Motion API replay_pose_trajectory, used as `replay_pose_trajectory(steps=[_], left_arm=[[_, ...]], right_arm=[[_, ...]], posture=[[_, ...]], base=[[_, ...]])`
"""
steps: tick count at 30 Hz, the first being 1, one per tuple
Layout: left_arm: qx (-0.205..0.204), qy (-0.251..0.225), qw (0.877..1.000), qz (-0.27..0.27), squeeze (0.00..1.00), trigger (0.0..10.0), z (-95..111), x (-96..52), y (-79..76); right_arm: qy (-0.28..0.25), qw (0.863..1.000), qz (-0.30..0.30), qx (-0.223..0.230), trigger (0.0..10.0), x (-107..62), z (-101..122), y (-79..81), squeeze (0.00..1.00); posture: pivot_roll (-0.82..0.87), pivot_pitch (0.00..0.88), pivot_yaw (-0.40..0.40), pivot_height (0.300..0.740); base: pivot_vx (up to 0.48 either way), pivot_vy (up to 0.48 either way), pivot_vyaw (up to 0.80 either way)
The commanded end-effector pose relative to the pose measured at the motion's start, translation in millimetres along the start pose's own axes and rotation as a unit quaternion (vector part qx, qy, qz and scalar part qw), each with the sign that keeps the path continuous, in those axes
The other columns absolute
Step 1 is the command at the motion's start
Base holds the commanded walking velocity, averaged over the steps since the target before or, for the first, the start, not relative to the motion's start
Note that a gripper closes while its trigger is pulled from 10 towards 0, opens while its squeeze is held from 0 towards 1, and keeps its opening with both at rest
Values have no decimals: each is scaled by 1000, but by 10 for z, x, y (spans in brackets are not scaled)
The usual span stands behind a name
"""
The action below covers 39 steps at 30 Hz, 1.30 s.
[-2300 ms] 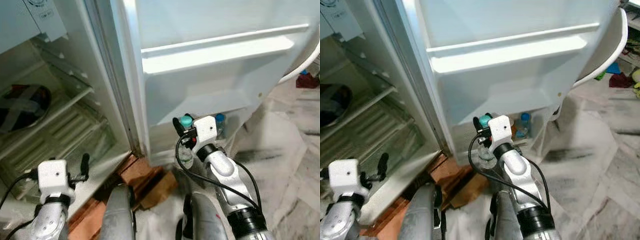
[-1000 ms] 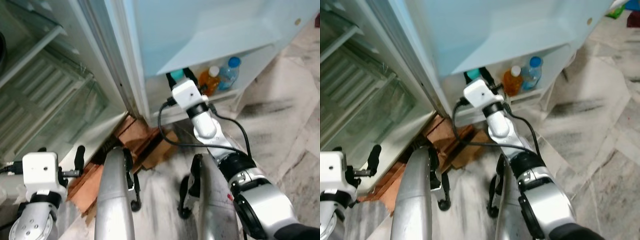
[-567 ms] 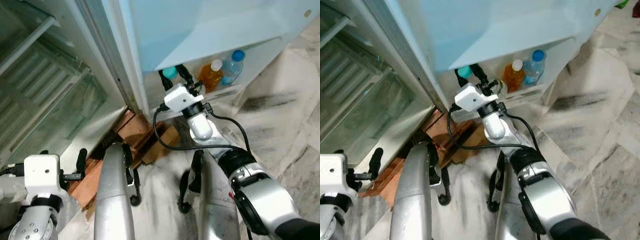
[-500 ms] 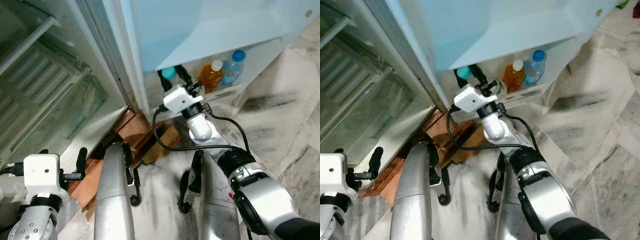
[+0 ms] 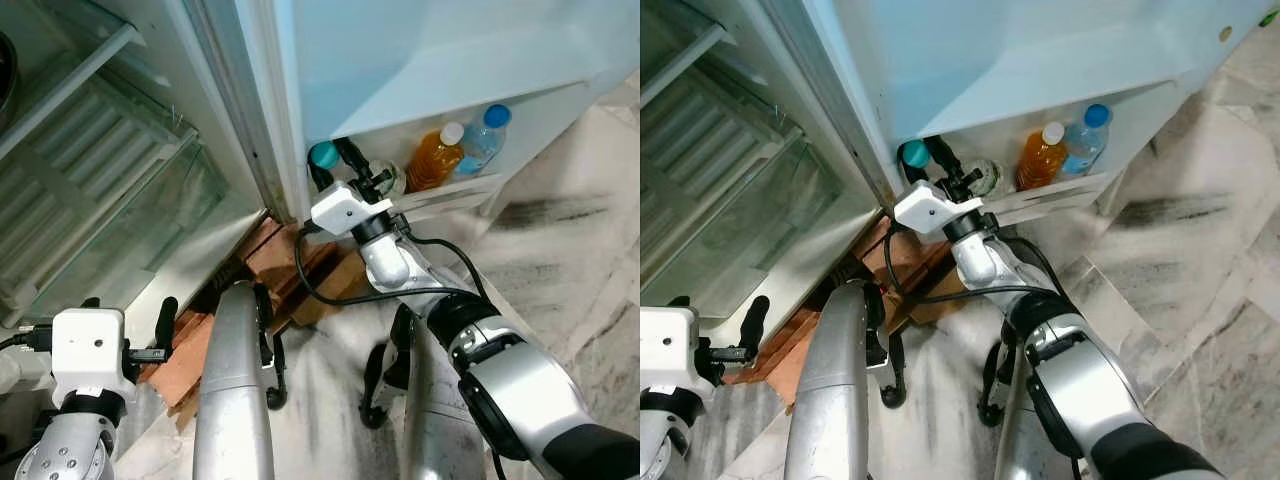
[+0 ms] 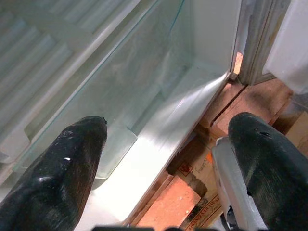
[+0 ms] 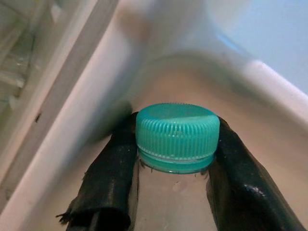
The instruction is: Restocking fridge
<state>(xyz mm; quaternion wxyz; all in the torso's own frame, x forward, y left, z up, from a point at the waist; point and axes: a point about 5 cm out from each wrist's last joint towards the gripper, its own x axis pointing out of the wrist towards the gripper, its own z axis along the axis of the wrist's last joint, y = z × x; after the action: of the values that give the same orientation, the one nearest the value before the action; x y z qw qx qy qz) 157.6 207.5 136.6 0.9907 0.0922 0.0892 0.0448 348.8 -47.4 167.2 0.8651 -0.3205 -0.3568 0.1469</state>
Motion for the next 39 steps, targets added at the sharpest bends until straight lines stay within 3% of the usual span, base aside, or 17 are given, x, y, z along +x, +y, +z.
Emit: replay_pose_trajectory(steps=[1,5,9,13,17,22,25,31,32,34,35,36,39], left_arm=[[14,9,1000,-4,0,10000,-12,-60,13],[16,13,1000,-6,0,10000,-8,-106,13],[16,15,1000,-8,0,10000,-6,-112,2],[16,15,1000,-11,0,10000,-1,-102,-9],[15,15,1000,-13,0,10000,-2,-91,-20],[15,18,1000,-16,0,10000,-18,-90,-32],[15,19,1000,-16,0,10000,-24,-70,-34],[14,16,1000,-18,0,10000,-23,-28,-45],[14,14,1000,-20,0,10000,-22,-7,-53],[14,14,1000,-21,0,10000,-22,-1,-55],[14,13,1000,-21,0,10000,-23,14,-55],[15,8,1000,-24,0,10000,-11,47,-67],[16,3,1000,-25,0,10000,3,91,-71]], right_arm=[[10,1000,11,-23,10000,-74,-37,100,0],[-10,998,-18,-54,10000,55,18,35,0],[-14,998,-40,-53,10000,168,64,-29,0],[36,998,-42,-14,10000,142,-7,-5,0],[134,988,-68,41,10000,4,-205,-6,0],[248,960,-98,89,10000,-215,-480,-67,0],[328,927,-124,137,10000,-396,-679,-142,0],[358,907,-145,168,10000,-465,-768,-217,0],[364,900,-157,182,10000,-469,-791,-258,314],[367,897,-161,186,10000,-470,-798,-271,314],[368,895,-164,190,10000,-466,-802,-281,812],[366,891,-167,210,10000,-451,-809,-308,1000],[365,882,-183,236,10000,-435,-817,-347,1000]], posture=[[348,438,59,571],[357,447,65,571],[358,447,65,571],[353,446,62,571],[352,447,61,571],[348,446,61,571],[345,446,62,571],[335,434,67,571],[332,429,69,571],[332,429,69,571],[329,422,71,571],[330,416,74,571],[329,403,77,571]], base=[[0,0,0],[0,0,0],[0,0,0],[0,0,0],[0,0,0],[0,0,0],[0,0,0],[0,0,0],[0,0,0],[0,0,0],[0,0,0],[0,0,0],[0,0,0]])
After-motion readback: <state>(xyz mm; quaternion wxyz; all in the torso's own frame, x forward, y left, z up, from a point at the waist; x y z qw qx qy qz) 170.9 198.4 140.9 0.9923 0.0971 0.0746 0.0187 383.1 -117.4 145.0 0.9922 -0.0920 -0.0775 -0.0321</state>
